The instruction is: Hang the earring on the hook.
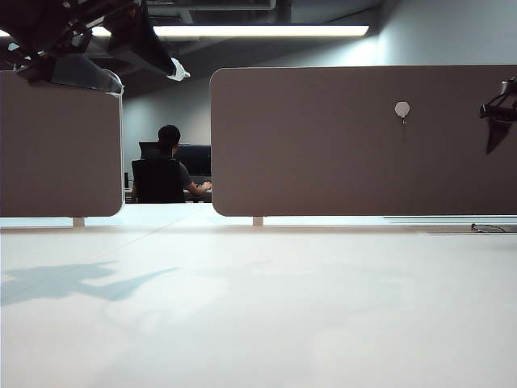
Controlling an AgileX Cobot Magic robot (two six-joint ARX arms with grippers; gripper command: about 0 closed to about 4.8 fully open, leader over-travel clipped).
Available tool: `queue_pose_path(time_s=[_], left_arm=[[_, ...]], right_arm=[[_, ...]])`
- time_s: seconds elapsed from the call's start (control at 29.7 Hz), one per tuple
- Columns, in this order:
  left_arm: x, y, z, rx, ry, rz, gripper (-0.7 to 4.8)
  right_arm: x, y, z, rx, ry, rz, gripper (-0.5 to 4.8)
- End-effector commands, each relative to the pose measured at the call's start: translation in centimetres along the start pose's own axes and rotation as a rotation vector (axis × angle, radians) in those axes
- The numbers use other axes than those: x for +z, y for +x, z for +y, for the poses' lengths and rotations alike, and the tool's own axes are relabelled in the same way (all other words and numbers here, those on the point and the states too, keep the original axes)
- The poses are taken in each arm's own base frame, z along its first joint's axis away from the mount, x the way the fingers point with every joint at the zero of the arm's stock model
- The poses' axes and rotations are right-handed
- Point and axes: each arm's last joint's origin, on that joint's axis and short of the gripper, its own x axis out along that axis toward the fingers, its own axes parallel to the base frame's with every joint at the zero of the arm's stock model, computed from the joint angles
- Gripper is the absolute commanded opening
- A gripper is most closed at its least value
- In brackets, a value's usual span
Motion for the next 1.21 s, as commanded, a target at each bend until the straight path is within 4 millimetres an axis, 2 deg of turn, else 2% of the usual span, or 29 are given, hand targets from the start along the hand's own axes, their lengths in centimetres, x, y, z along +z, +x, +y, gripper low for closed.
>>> queue_pose_path(time_s=[0.03,0.27,0.44,0.78,0.88,1.05,1.21], left_arm=[[0.3,0.0,0.0,-0.007,-0.002,-0.013,4.79],[0.2,0.0,0.0,-0.004,-0.003,-0.001,4.79],[0.1,0.0,0.0,-0.001,-0.002,0.006,4.79],[0.0,0.0,0.1,0.028,0.006,0.020,4.79],[0.0,0.0,0.1,0.041,0.007,0.021,4.79],[0.0,0.0,0.1,0.041,0.006,0.022,4.79],[0.0,0.0,0.1,0.042,0.006,0.022,4.79]], right_arm=[[-0.4,1.2,-0.1,-0.022,-0.011,-0.007,3.77],[-2.9,4.8,-0.1,-0.030,-0.018,0.056,3.77],[-3.9,6.5,-0.3,-0.073,-0.074,0.060,3.67],[-4.7,8.3,-0.8,-0.148,-0.236,0.027,3.52],[-4.8,8.7,-1.0,-0.150,-0.248,0.007,3.15],[-5.0,9.4,-1.2,-0.153,-0.285,-0.017,3.13],[-6.2,10.4,-1.4,-0.149,-0.289,0.031,3.14]])
